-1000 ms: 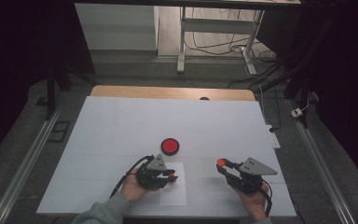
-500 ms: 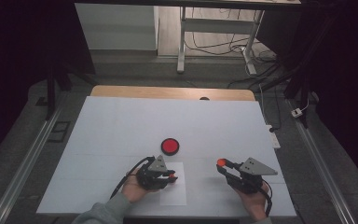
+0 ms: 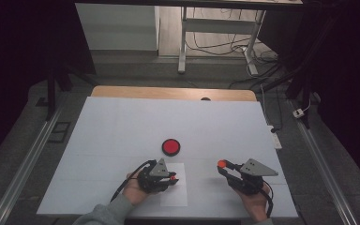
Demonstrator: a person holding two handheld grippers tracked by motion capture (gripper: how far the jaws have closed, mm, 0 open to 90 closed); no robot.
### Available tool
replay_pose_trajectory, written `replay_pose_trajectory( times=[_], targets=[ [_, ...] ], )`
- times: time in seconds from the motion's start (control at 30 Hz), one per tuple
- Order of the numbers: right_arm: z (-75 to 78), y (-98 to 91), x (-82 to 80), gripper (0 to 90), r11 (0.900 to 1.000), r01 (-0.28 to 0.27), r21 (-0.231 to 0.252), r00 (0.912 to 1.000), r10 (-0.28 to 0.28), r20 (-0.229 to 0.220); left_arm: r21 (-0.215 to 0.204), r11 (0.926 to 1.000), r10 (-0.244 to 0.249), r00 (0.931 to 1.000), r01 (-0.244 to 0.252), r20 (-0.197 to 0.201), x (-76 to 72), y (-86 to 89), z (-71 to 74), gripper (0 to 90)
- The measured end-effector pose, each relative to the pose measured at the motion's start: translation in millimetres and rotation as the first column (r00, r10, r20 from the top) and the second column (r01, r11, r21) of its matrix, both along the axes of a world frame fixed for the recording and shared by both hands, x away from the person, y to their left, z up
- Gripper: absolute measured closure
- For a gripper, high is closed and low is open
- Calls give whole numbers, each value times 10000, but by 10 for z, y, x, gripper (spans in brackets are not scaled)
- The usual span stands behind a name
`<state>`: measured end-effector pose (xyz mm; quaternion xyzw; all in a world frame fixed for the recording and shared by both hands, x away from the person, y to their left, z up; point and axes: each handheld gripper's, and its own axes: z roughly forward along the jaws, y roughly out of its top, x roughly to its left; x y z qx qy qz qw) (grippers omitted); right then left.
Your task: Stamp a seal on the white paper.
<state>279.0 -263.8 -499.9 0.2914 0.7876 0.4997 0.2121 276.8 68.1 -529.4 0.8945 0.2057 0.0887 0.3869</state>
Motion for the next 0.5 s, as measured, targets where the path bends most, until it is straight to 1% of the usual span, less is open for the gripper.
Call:
replay_pose_trajectory(
  times=[0.5],
  targets=[
    [7, -16, 3, 653, 10000, 14, 14, 10000, -14, 24, -235, 9997, 76, 9998, -80, -165, 7, 14, -19, 727]
  ],
)
